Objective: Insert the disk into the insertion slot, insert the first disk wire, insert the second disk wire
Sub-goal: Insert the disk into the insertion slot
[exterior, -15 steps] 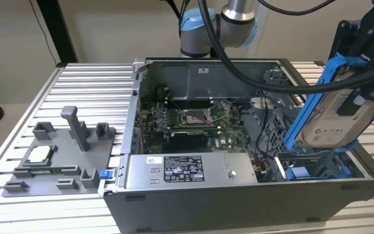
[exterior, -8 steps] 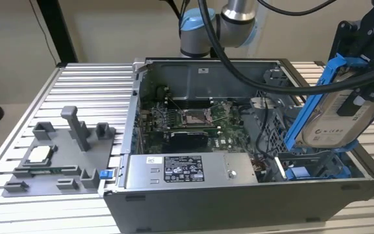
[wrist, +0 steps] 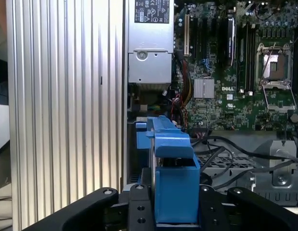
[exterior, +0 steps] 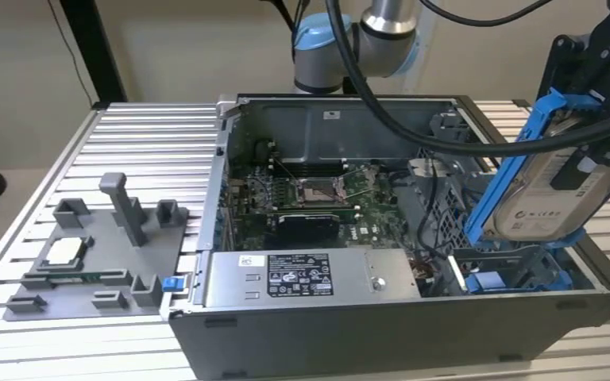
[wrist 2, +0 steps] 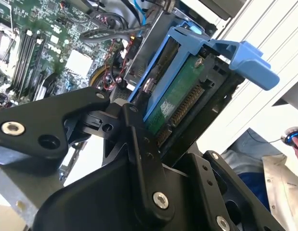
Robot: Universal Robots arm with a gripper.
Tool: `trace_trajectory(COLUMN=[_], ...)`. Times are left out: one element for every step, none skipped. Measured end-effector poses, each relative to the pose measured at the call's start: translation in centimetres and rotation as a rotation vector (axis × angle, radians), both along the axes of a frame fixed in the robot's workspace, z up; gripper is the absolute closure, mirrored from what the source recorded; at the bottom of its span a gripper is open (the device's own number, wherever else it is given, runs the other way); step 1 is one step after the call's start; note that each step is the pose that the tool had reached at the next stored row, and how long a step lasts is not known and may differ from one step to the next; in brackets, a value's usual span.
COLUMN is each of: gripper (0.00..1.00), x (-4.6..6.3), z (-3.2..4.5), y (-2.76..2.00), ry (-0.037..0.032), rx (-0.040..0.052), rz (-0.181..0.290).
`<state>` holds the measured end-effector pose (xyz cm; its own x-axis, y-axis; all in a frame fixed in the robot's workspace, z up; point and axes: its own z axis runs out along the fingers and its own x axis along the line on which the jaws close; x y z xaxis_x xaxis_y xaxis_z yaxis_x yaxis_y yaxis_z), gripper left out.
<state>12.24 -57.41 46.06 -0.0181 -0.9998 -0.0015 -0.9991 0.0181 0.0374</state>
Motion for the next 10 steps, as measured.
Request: trace_trajectory(gripper=[1.0,1.0,1.0,1.0,1.0,1.0,1.0,1.0,1.0,1.0], x=[0.07,0.18,0.3,0.41,0.47,0.48,0.49,0.5,0.51,0.51], z=[-0.03,-0.07,-0.11,-0.18,-0.27,-0.38,-0.51,-0.66,-0.8,-0.92], y=[0.0,0.0,0.0,0.01,0.01,0.01,0.01,0.0,0.0,0.0], ry=[0.0004,0.001,0.0018,0.0023,0.0025,0.0026,0.0026,0.0026,0.0026,0.0026], rx=[-0.0001,-0.0001,-0.0002,0.0001,0.0,-0.0001,0.0003,0.001,0.0022,0.0041], rz=[0.0,0.0,0.0,0.0,0.0,0.0,0.0,0.0,0.0,0.0])
